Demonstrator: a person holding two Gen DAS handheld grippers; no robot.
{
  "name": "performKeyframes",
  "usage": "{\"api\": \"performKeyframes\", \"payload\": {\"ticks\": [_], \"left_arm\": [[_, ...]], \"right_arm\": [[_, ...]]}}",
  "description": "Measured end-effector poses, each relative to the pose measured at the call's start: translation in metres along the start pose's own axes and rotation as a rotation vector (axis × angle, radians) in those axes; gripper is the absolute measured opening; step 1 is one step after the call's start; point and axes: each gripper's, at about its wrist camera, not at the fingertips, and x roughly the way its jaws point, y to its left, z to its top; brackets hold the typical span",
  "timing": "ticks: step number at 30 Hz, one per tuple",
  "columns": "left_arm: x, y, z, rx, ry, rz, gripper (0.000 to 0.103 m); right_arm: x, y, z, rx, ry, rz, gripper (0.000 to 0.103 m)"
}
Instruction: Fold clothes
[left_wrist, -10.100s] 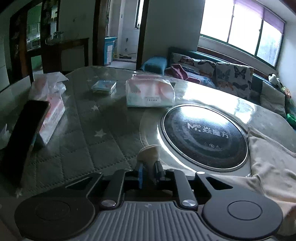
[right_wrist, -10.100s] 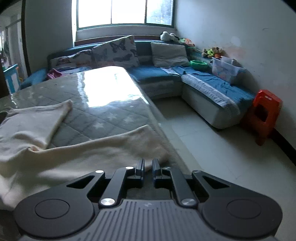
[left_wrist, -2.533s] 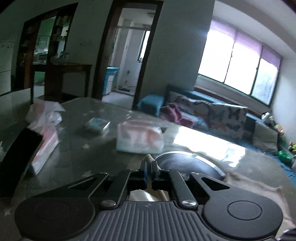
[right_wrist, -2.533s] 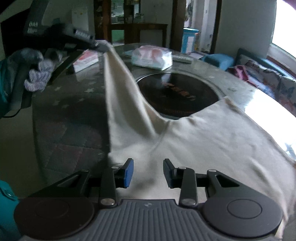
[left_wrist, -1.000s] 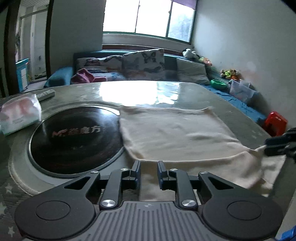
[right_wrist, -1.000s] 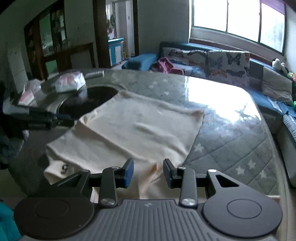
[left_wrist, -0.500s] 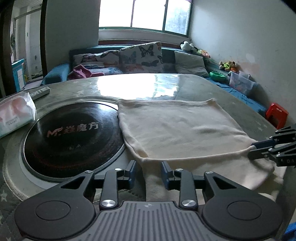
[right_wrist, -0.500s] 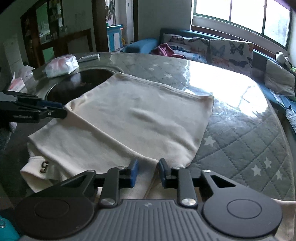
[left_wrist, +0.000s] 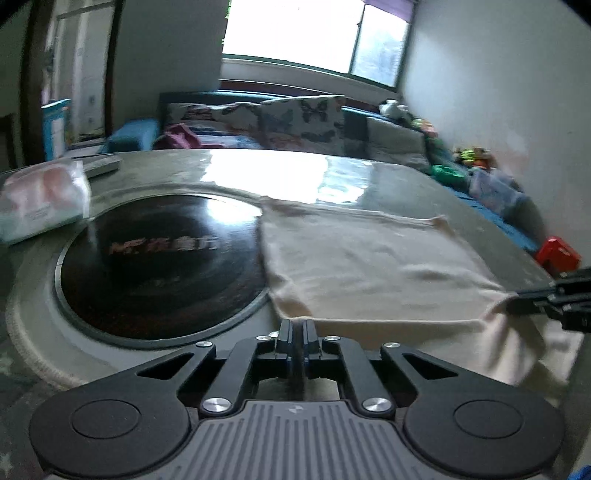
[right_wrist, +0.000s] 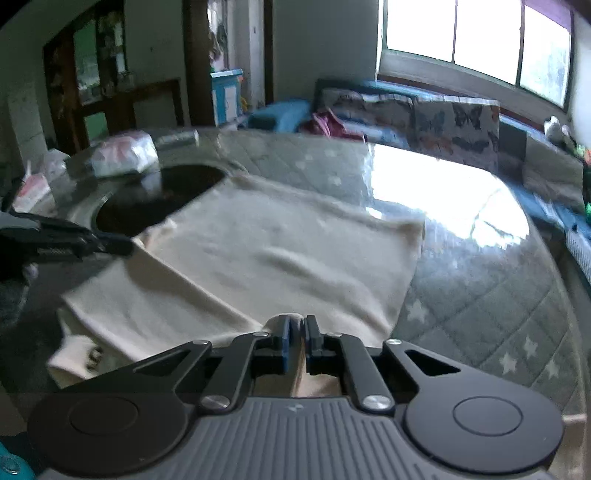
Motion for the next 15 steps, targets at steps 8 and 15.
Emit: {"api": "performKeyframes", "payload": {"ticks": [8, 15], "left_arm": [[-0.021, -0.013, 0.017, 0.027, -0.048, -0.127, 0.006], [0.005, -0.044, 0.013, 0.205, -0.016, -0.136, 0.010]], "right_arm": [[-0.013, 0.007, -0.005, -0.038, -0.016, -0.013, 0.013], [-0.011, 0.026, -0.013, -0.092, 0.001, 0.025, 0.013]]}}
